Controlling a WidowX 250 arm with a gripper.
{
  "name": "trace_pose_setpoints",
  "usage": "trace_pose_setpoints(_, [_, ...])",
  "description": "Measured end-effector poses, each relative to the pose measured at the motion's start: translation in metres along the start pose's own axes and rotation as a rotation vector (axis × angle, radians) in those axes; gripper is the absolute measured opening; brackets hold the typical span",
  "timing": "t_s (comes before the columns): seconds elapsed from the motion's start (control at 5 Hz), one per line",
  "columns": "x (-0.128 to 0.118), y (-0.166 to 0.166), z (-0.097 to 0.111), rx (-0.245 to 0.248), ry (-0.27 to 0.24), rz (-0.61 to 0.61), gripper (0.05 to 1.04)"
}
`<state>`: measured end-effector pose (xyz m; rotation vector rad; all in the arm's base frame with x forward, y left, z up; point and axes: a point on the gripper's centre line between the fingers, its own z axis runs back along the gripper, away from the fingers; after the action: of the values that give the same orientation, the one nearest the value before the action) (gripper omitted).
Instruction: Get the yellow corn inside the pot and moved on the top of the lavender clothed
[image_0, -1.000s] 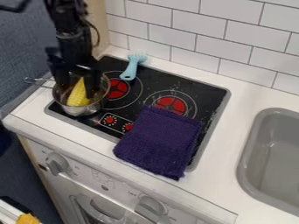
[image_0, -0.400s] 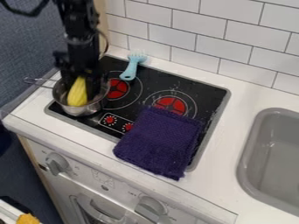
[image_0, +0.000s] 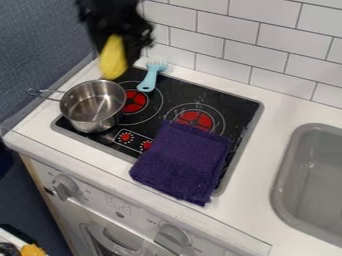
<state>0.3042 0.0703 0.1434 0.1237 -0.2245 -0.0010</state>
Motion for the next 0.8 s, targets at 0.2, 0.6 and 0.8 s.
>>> trace_pose_setpoints(0.2, [-0.012, -0.046, 0.001, -0.108, 0.036, -0.056, 0.636])
trace_pose_setpoints(0.6, [-0.052, -0.133, -0.045, -0.114, 0.151, -0.133, 0.636])
trace_pose_setpoints(0.8, [-0.062, -0.133, -0.078, -0.098, 0.096, -0.122, 0.636])
